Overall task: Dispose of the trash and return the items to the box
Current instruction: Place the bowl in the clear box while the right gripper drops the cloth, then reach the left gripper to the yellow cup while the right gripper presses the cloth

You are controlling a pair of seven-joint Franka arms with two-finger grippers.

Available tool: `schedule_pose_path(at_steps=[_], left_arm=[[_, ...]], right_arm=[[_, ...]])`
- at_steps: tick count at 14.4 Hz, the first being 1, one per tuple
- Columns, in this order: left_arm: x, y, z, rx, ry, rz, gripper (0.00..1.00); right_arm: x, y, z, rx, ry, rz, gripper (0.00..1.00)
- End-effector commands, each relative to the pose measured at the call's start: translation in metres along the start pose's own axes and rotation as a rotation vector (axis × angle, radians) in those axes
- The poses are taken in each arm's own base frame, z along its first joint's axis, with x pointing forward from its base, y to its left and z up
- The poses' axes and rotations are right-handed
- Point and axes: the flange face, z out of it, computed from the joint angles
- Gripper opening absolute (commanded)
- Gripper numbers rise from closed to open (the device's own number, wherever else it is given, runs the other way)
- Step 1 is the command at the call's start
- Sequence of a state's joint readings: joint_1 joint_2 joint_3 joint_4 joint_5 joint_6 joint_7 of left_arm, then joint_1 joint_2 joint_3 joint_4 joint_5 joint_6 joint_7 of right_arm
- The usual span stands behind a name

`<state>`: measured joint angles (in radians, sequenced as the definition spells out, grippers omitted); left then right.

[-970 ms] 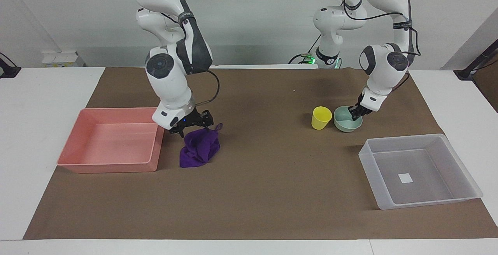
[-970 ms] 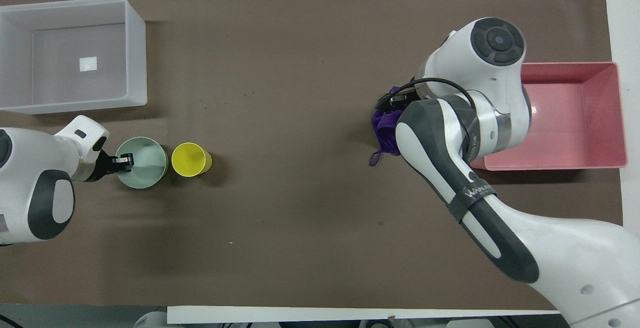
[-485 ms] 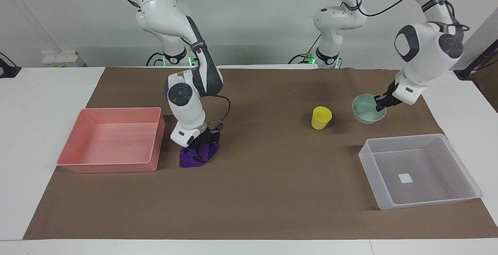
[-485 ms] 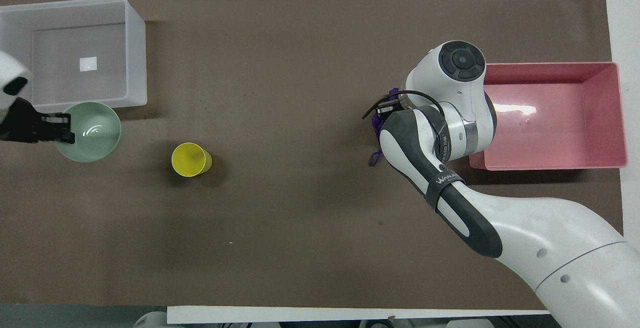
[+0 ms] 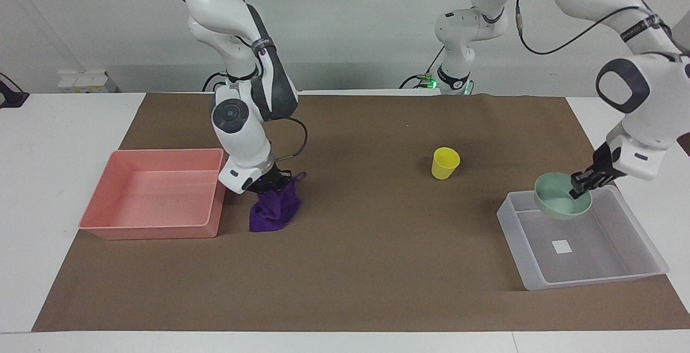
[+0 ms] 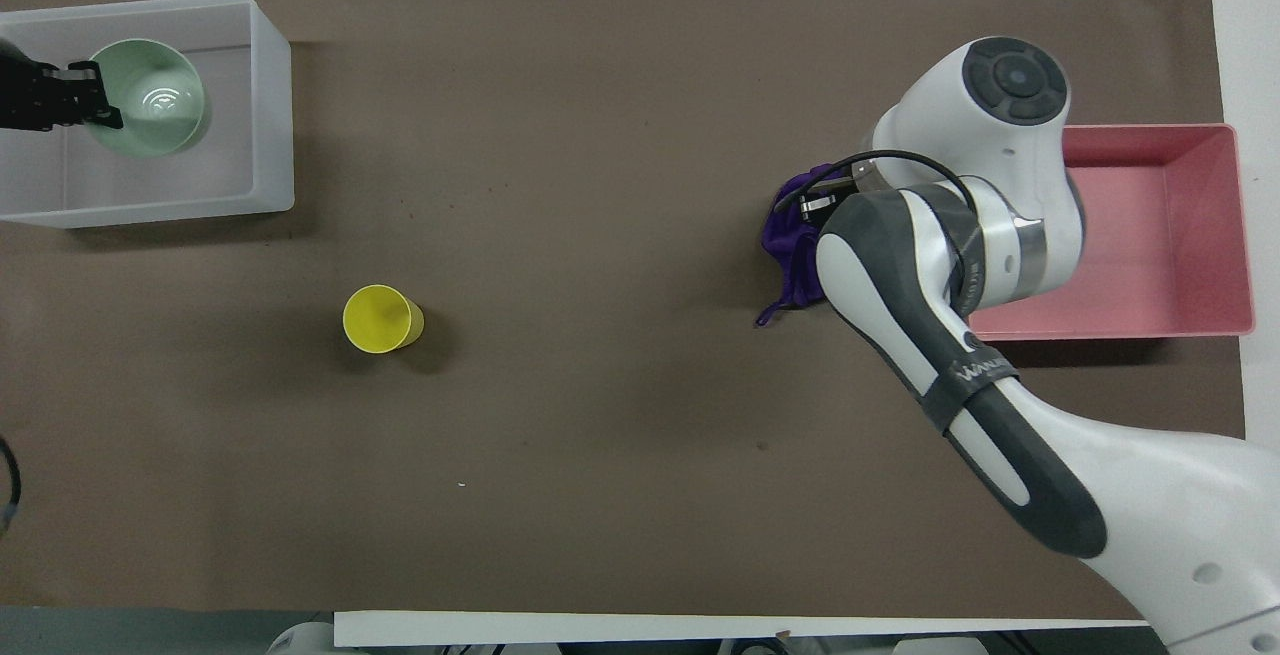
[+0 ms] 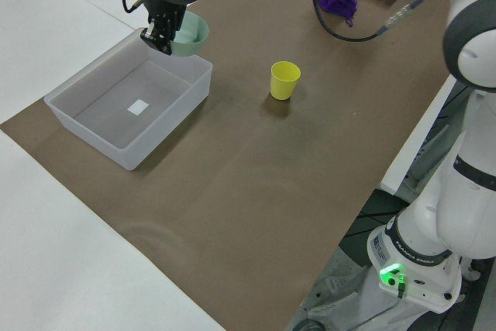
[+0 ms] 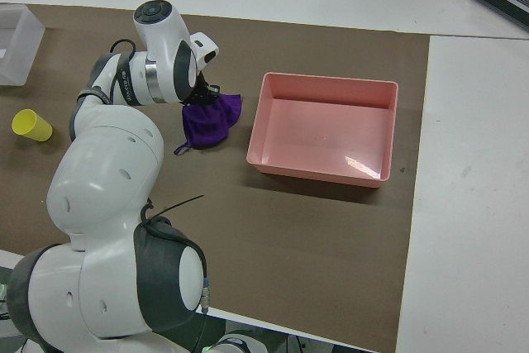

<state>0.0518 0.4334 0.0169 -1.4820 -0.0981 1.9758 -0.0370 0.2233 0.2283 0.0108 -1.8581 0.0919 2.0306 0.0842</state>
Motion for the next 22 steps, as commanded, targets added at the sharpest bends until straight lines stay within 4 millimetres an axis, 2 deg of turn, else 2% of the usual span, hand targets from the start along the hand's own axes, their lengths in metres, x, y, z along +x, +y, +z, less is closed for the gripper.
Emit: schedule_pose_path(at_steps=[1, 3, 4, 6, 7, 8, 9, 10, 12, 13, 14, 15, 16, 17, 18, 19, 20, 21, 22], left_arm=[[0.029, -0.007, 0.030, -0.002, 0.040, 0.003, 0.00], [0.023, -0.025, 0.058, 0.027, 0.046, -0.005, 0.00], [0.023, -0.026, 0.076, 0.029, 0.044, -0.006, 0.00], [0.018, -0.023, 0.097, 0.037, 0.033, 0.020, 0.00], [0.008, -0.025, 0.110, 0.096, 0.036, 0.113, 0.29], [0.005, -0.026, 0.114, 0.118, 0.046, 0.142, 0.78], [0.006, -0.024, 0.107, 0.117, 0.043, 0.141, 0.85], [0.007, -0.023, 0.093, 0.114, 0.035, 0.137, 0.89], [0.008, -0.014, 0.011, 0.079, 0.053, 0.116, 0.92], [-0.004, -0.007, -0.029, 0.075, 0.050, 0.120, 0.95], [-0.019, 0.011, -0.057, 0.071, 0.036, 0.144, 0.95], [-0.035, 0.026, -0.074, 0.070, -0.002, 0.140, 0.96], [-0.060, 0.054, -0.083, 0.072, -0.065, 0.126, 0.96], [-0.082, 0.080, -0.081, 0.077, -0.108, 0.124, 0.96], [-0.104, 0.109, -0.072, 0.086, -0.142, 0.128, 0.96], [-0.137, 0.139, -0.053, 0.099, -0.176, 0.130, 0.96], [-0.174, 0.153, -0.027, 0.110, -0.191, 0.122, 0.96], [-0.210, 0.151, 0.001, 0.103, -0.162, 0.115, 0.96], [-0.235, 0.147, 0.026, 0.087, -0.115, 0.123, 0.96]], right_arm=[[-0.022, 0.021, -0.047, 0.012, -0.002, 0.041, 0.00], [-0.030, 0.029, -0.072, 0.008, -0.002, 0.049, 0.00], [-0.034, 0.030, -0.084, 0.004, -0.012, 0.050, 0.00], [-0.043, 0.047, -0.120, 0.006, -0.016, 0.076, 0.00], [-0.051, 0.057, -0.140, 0.008, -0.010, 0.092, 0.00], [-0.058, 0.061, -0.156, 0.008, -0.011, 0.099, 0.00], [-0.065, 0.065, -0.173, 0.001, -0.012, 0.103, 0.00], [-0.070, 0.076, -0.184, -0.010, -0.020, 0.112, 0.00], [-0.079, 0.109, -0.194, -0.013, -0.013, 0.144, 0.00], [-0.081, 0.124, -0.192, -0.012, -0.016, 0.137, 0.00], [-0.084, 0.139, -0.190, -0.013, -0.014, 0.139, 0.00], [-0.089, 0.162, -0.187, -0.015, -0.007, 0.167, 0.00], [-0.092, 0.177, -0.184, -0.015, -0.001, 0.170, 0.00], [-0.095, 0.191, -0.180, -0.027, -0.006, 0.157, 0.00], [-0.097, 0.209, -0.175, -0.032, -0.010, 0.151, 0.00], [-0.098, 0.221, -0.166, -0.033, -0.005, 0.138, 0.00], [-0.098, 0.232, -0.154, -0.035, 0.001, 0.129, 0.00], [-0.098, 0.246, -0.135, -0.034, 0.004, 0.131, 0.00], [-0.095, 0.251, -0.118, -0.033, 0.004, 0.129, 0.00]])
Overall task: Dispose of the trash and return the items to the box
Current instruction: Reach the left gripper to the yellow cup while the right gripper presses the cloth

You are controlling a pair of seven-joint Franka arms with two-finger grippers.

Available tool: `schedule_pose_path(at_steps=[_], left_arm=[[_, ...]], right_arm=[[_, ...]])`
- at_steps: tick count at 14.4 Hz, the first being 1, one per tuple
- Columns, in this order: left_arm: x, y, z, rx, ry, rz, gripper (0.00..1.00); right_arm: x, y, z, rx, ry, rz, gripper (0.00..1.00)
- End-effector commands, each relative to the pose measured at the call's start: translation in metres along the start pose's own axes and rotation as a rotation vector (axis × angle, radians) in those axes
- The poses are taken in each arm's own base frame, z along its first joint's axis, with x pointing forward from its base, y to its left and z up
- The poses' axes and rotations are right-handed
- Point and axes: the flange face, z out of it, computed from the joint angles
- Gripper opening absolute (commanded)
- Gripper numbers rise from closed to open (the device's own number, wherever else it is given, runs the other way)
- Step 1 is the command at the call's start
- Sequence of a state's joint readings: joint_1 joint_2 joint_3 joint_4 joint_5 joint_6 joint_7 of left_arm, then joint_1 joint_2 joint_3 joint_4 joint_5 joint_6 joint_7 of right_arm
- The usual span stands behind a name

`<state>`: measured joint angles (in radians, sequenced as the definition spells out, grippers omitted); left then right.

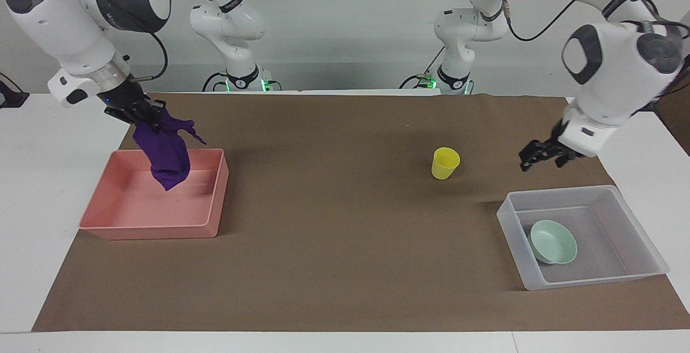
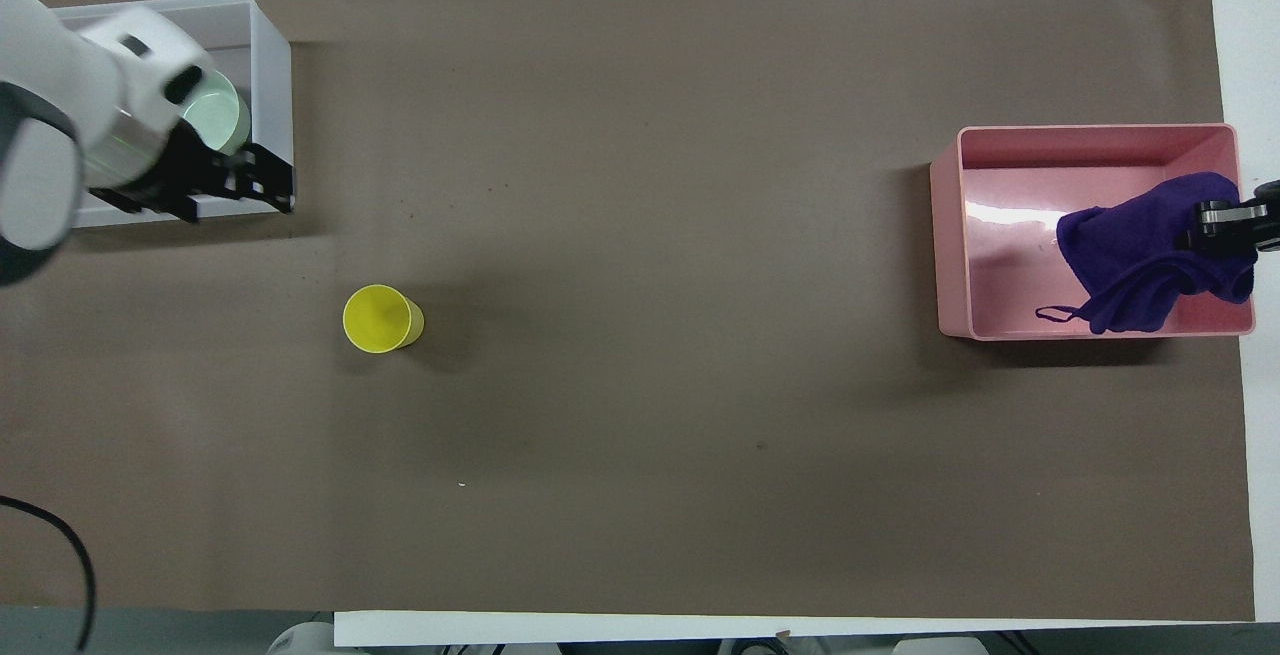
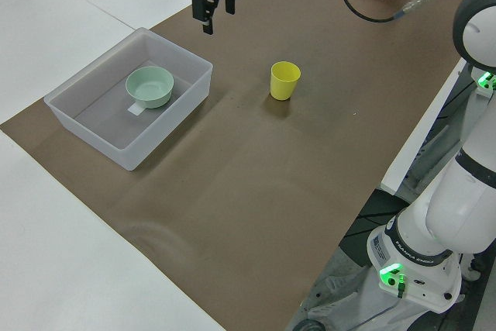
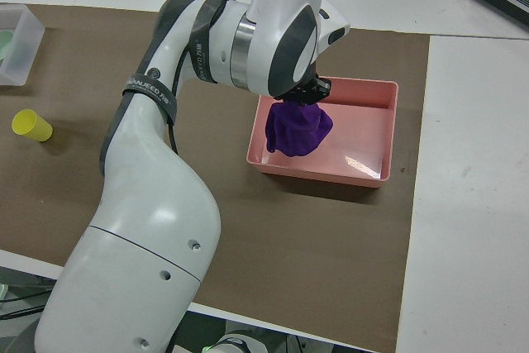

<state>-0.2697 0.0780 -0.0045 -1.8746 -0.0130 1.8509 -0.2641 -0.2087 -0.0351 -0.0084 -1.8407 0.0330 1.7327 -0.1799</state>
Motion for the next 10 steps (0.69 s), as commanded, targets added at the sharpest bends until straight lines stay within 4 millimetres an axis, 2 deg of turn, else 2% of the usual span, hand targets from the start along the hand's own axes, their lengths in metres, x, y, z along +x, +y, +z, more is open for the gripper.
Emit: schedule_pose_path(at_steps=[1, 4, 6, 7, 8, 9, 10], left_arm=[[-0.070, -0.011, 0.073, -0.028, 0.086, -0.017, 0.96], [-0.077, 0.004, 0.097, -0.019, 0.061, -0.015, 0.96], [-0.081, 0.002, 0.105, -0.013, 0.045, -0.018, 0.96], [-0.084, 0.001, 0.110, -0.010, 0.035, -0.026, 0.88], [-0.087, 0.001, 0.116, -0.007, 0.023, -0.086, 0.11], [-0.087, 0.002, 0.120, -0.010, 0.033, -0.118, 0.00], [-0.083, 0.001, 0.120, -0.023, 0.066, -0.122, 0.00]], right_arm=[[0.007, 0.011, 0.049, -0.011, -0.003, -0.020, 0.01], [0.023, 0.018, 0.096, -0.004, -0.034, -0.016, 0.03], [0.027, 0.016, 0.120, -0.008, -0.021, -0.021, 0.03], [0.027, 0.016, 0.131, -0.012, -0.003, -0.020, 0.04], [0.029, 0.018, 0.149, -0.012, -0.004, -0.020, 0.06], [0.030, 0.016, 0.154, -0.013, -0.002, -0.021, 0.09], [0.030, 0.014, 0.155, -0.011, -0.011, -0.024, 0.18]])
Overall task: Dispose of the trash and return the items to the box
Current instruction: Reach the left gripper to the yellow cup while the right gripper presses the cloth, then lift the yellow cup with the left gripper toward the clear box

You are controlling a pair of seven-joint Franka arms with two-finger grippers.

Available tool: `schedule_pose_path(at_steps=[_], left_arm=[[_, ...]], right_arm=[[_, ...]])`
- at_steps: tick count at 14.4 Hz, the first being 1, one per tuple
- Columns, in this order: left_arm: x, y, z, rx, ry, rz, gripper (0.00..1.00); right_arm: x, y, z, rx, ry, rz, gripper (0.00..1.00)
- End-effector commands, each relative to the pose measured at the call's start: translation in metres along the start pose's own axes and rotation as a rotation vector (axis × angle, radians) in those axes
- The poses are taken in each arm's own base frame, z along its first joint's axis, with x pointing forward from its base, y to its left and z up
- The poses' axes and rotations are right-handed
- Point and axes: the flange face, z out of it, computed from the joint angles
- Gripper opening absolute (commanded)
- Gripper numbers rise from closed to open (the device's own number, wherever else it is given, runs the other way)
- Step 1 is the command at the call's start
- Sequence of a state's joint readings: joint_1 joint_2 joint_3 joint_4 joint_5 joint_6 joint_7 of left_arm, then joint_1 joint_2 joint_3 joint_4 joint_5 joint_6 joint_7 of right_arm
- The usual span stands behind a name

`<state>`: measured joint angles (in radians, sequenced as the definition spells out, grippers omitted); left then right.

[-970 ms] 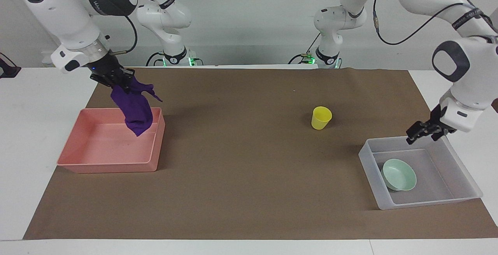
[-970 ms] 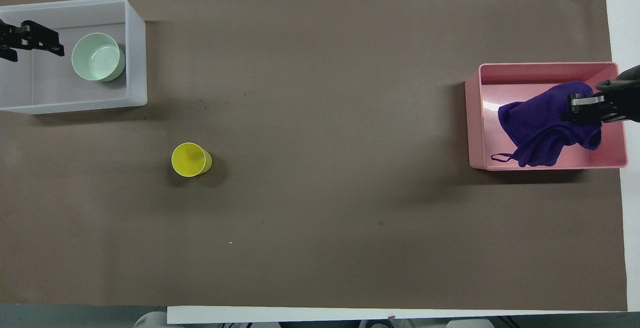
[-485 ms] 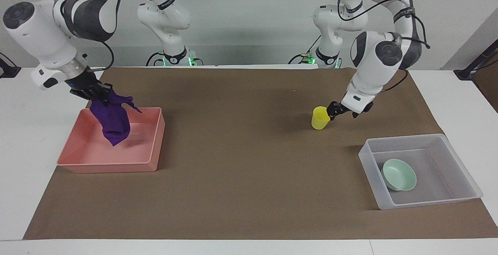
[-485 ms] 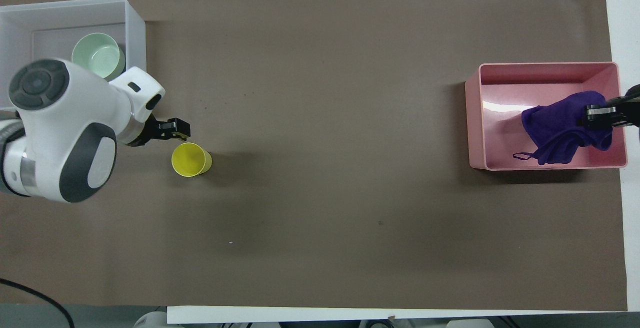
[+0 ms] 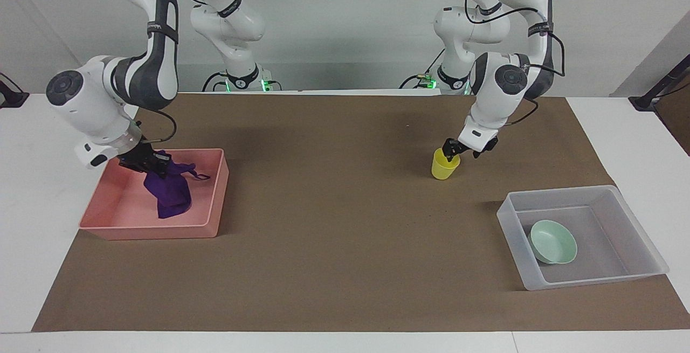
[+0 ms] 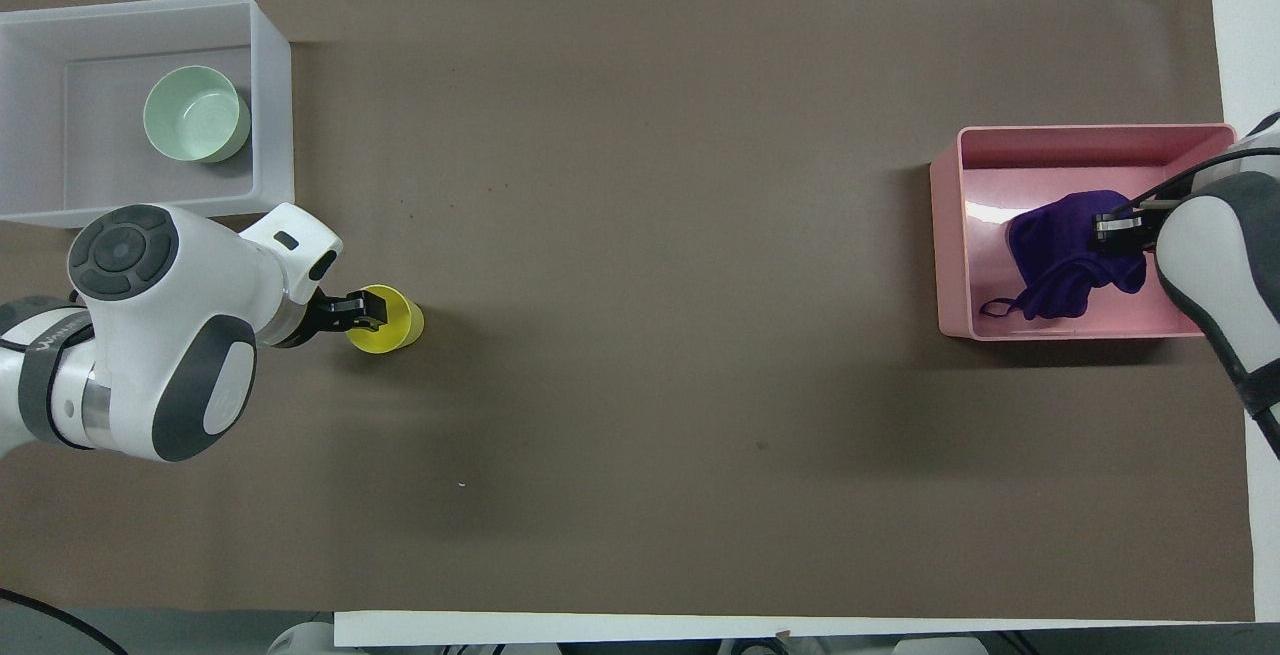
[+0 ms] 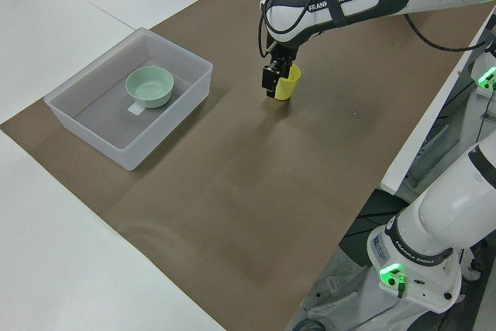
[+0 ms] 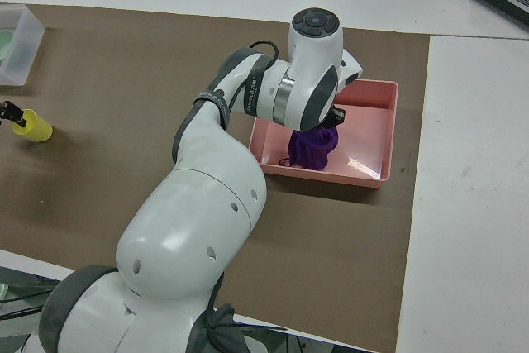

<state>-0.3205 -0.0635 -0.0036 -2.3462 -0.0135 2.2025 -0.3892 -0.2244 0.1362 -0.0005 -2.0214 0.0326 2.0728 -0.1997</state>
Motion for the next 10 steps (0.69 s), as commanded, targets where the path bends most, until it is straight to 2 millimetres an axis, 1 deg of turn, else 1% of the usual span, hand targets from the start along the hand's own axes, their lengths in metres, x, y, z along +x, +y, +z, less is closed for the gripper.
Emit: schedule_pose_path(at_steps=[1, 2, 4, 5, 6, 7, 8, 9, 10], left_arm=[[-0.004, -0.001, 0.003, -0.029, 0.055, -0.045, 0.00], [-0.003, -0.001, 0.002, -0.031, 0.060, -0.042, 0.00], [0.002, -0.004, 0.001, -0.044, 0.070, -0.057, 0.00], [0.004, -0.004, 0.002, -0.065, 0.061, -0.080, 0.00], [0.007, -0.004, -0.001, -0.088, 0.057, -0.100, 0.00], [0.013, -0.002, -0.010, -0.094, 0.062, -0.102, 0.00], [0.025, 0.003, -0.022, -0.094, 0.053, -0.103, 0.00], [0.042, 0.011, -0.052, -0.091, 0.030, -0.104, 0.00], [0.058, 0.016, -0.092, -0.088, 0.000, -0.101, 0.00]], right_arm=[[-0.003, -0.005, 0.003, -0.010, -0.002, -0.027, 0.34], [-0.002, -0.006, 0.002, -0.009, -0.003, -0.030, 0.57], [-0.002, -0.014, -0.011, -0.011, 0.007, -0.045, 0.92], [-0.003, -0.019, -0.026, -0.011, 0.011, -0.052, 0.99], [-0.005, -0.029, -0.040, -0.011, 0.005, -0.070, 0.99], [-0.007, -0.046, -0.056, -0.013, 0.008, -0.097, 0.99], [-0.011, -0.059, -0.070, -0.011, 0.013, -0.110, 0.99], [-0.015, -0.074, -0.082, -0.006, 0.028, -0.129, 0.99], [-0.018, -0.086, -0.091, -0.008, 0.041, -0.150, 0.99]])
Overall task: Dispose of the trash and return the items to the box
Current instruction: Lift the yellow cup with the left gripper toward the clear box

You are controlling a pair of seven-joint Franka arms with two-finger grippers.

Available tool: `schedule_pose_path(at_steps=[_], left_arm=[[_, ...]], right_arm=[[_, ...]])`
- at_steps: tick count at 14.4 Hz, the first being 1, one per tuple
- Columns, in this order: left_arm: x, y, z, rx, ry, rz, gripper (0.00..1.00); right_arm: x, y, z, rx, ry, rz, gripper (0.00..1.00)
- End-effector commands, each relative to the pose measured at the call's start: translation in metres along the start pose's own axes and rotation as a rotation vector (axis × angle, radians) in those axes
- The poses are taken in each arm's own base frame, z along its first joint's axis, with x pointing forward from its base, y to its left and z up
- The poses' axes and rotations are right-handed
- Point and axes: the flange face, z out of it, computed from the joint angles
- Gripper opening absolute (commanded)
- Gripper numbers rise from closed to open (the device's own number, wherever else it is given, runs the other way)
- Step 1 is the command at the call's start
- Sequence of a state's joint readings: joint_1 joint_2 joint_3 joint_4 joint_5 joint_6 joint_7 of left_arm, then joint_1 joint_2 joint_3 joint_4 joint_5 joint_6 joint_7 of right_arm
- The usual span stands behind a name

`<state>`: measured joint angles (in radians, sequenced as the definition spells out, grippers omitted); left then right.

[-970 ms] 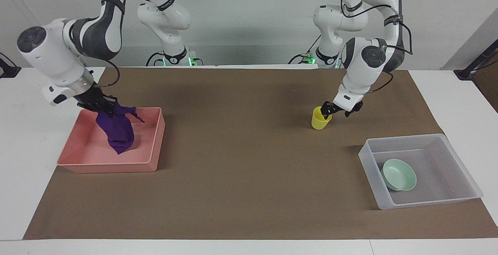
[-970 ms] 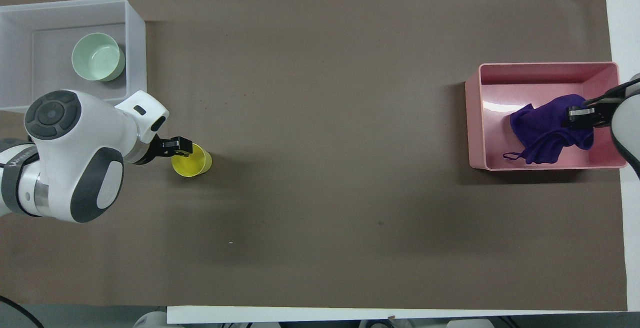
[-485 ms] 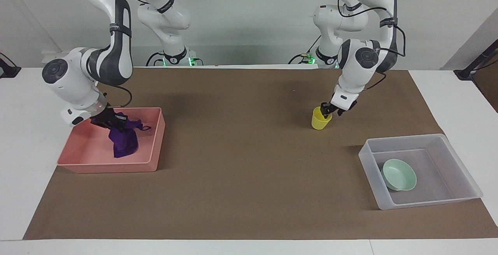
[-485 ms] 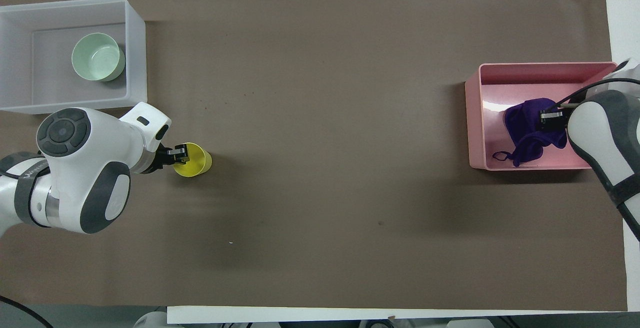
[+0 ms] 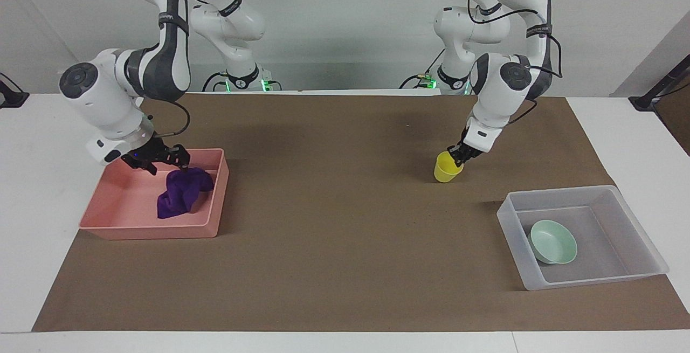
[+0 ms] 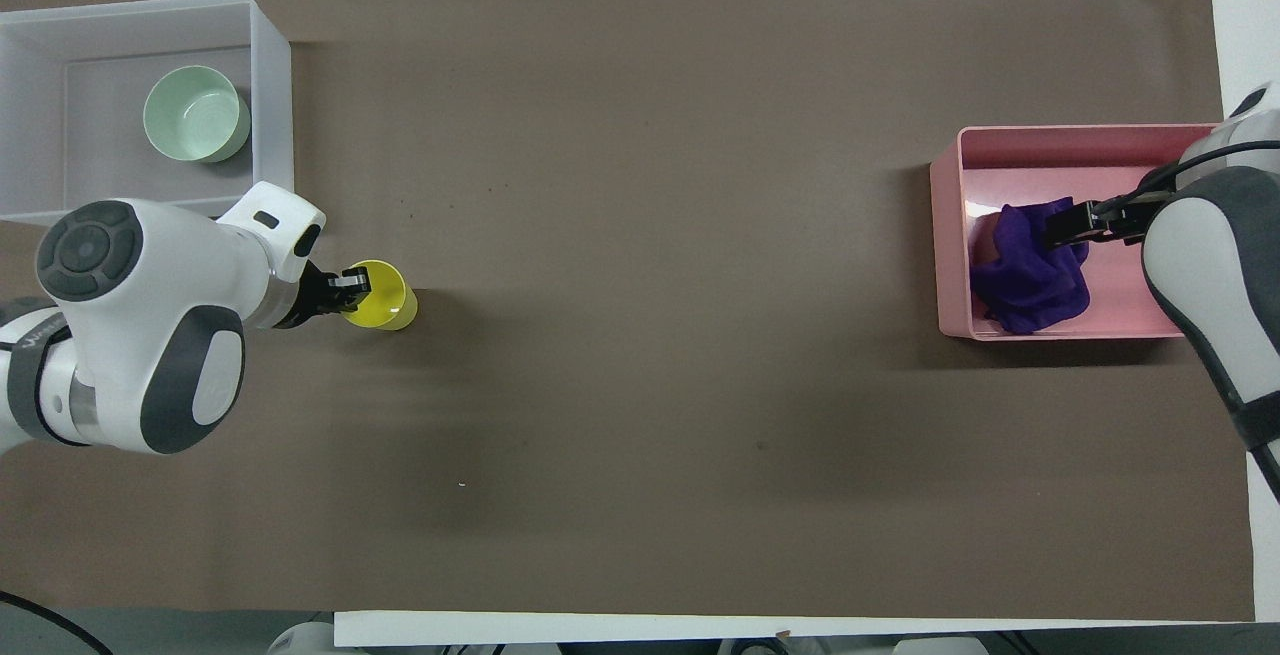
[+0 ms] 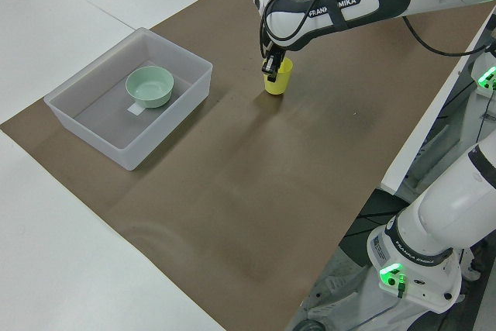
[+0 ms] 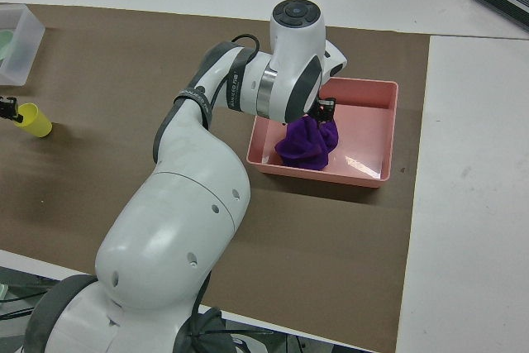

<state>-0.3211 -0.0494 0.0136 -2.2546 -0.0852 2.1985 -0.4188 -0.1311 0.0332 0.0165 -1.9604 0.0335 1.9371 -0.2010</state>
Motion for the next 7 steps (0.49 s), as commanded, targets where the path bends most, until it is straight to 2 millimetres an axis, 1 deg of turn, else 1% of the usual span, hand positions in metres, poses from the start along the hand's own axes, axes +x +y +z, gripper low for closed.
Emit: schedule_pose_path(at_steps=[1, 2, 3, 4, 5, 6, 7], left_arm=[[0.052, 0.026, -0.101, -0.007, -0.059, -0.019, 0.00], [0.073, 0.012, -0.140, -0.019, -0.041, -0.049, 0.00], [0.092, 0.006, -0.169, -0.038, 0.006, -0.082, 0.00], [0.115, -0.004, -0.182, -0.042, 0.047, -0.102, 0.00], [0.148, -0.047, -0.188, -0.040, 0.087, -0.172, 0.00], [0.170, -0.078, -0.186, -0.039, 0.108, -0.204, 0.00], [0.188, -0.104, -0.171, -0.036, 0.130, -0.203, 0.00]], right_arm=[[-0.009, -0.035, -0.027, 0.001, 0.015, -0.051, 0.99], [-0.011, -0.048, -0.035, 0.003, 0.008, -0.056, 0.99], [-0.010, -0.058, -0.043, 0.004, -0.004, -0.061, 0.99], [-0.010, -0.067, -0.055, 0.006, -0.020, -0.060, 0.99], [-0.011, -0.077, -0.064, 0.007, -0.040, -0.059, 0.99], [-0.014, -0.085, -0.076, 0.008, -0.065, -0.056, 0.99], [-0.016, -0.088, -0.088, 0.009, -0.089, -0.058, 0.99]])
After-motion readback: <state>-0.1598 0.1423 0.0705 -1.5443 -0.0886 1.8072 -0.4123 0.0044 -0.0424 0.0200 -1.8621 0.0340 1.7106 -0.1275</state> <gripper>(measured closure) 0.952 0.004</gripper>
